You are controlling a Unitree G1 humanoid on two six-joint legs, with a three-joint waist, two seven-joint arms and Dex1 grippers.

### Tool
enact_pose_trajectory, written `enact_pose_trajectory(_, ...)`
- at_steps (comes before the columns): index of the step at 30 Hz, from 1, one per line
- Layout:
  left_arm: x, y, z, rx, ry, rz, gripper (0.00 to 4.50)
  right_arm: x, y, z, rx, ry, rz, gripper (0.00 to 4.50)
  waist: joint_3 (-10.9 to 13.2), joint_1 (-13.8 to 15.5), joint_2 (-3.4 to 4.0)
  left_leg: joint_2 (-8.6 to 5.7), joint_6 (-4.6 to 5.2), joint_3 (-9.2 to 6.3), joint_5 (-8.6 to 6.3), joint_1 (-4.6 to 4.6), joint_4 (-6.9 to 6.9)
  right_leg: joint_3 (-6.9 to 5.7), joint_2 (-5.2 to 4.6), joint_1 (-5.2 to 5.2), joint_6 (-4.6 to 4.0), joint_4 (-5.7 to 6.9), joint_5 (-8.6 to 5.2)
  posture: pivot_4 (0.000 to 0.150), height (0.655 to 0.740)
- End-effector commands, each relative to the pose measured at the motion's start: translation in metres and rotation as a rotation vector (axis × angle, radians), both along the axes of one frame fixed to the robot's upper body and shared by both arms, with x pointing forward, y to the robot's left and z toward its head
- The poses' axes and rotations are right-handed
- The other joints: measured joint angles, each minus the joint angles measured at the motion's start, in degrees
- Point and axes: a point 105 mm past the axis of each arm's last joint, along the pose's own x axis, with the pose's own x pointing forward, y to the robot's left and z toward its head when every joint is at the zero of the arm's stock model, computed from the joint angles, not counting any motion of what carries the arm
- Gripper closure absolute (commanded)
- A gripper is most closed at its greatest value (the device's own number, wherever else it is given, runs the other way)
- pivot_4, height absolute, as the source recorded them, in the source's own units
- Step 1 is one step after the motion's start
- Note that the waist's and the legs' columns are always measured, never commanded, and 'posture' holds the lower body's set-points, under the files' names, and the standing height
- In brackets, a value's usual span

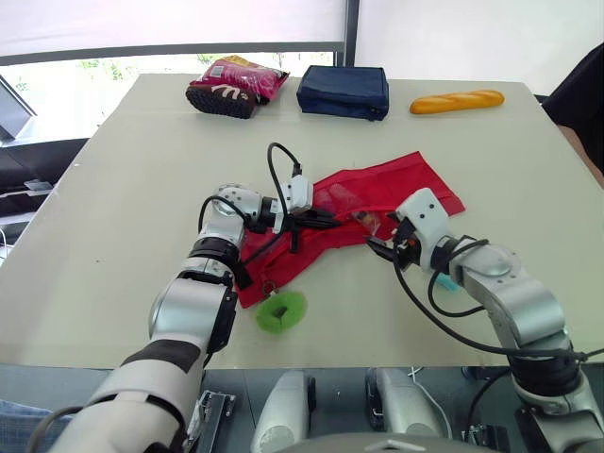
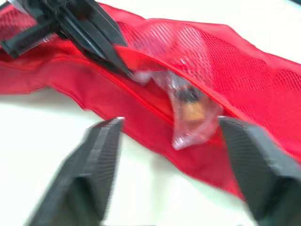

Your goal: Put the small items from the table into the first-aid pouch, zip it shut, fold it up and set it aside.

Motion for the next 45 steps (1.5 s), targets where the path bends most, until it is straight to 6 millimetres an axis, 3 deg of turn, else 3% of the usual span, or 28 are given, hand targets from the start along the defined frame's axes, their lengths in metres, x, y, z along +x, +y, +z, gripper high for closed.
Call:
enact_pose_trajectory(1,0.001,-0.005,0.013,-0.023,-0.037,-0.026,4.50,0.011,0.000,0.001,-0.005,-0.036,-0.043,3.11,0.0,0.0,0.00,0.00,0.00,0.03,0.00,0.00,0.00,0.02,0.00,0.00,0.00,0.00,0.00,0.150,0.7105)
enact_pose_trajectory(3,0.001,-0.007,0.014,-0.026,-0.037,-0.030,4.50,0.018,0.002,-0.003,-0.014,-0.037,-0.053,4.08,0.0,0.0,0.00,0.00,0.00,0.02,0.00,0.01,0.00,0.01,0.01,-0.01,0.00,0.02,0.00,0.150,0.7105)
enact_pose_trajectory(4,0.001,-0.008,0.015,-0.027,-0.039,-0.033,4.50,0.023,0.004,-0.004,-0.026,-0.046,-0.061,4.31,0.0,-0.1,0.00,0.00,0.00,0.02,0.00,0.01,0.00,0.01,0.01,-0.01,0.00,0.02,0.00,0.150,0.7105)
enact_pose_trajectory(21,-0.004,-0.012,0.016,-0.037,-0.042,-0.078,4.50,0.080,0.047,-0.007,0.005,-0.140,-0.063,4.31,0.0,-0.3,0.01,0.01,0.00,0.02,0.00,0.02,0.00,0.02,0.02,-0.01,-0.01,0.03,0.01,0.150,0.7105)
enact_pose_trajectory(26,-0.005,-0.011,0.015,-0.038,-0.037,-0.083,4.50,0.089,0.051,0.005,0.073,-0.208,-0.097,4.31,0.0,-0.8,0.01,0.01,0.00,0.02,0.00,0.02,-0.01,0.02,0.01,-0.01,-0.01,0.04,0.01,0.150,0.7105)
enact_pose_trajectory(32,-0.004,-0.009,0.014,-0.034,-0.037,-0.074,4.50,0.069,0.048,0.002,0.093,-0.191,-0.023,4.31,0.0,-1.0,0.01,0.00,0.00,-0.02,0.00,0.00,-0.02,0.01,0.00,-0.01,-0.01,0.04,0.01,0.150,0.7105)
enact_pose_trajectory(38,-0.004,-0.005,0.013,-0.028,-0.038,-0.065,4.50,0.028,0.033,0.012,0.143,-0.172,0.065,4.31,0.0,-1.1,0.01,-0.02,0.00,-0.05,0.00,-0.04,-0.06,0.01,-0.04,-0.02,-0.01,0.01,0.01,0.150,0.7105)
enact_pose_trajectory(45,-0.012,0.019,0.002,0.072,-0.017,-0.095,4.50,-0.026,-0.019,0.036,0.173,-0.273,0.054,4.31,0.0,-0.9,0.01,0.00,0.00,-0.08,0.00,0.01,-0.05,-0.02,0.01,0.01,0.01,0.00,-0.01,0.150,0.7105)
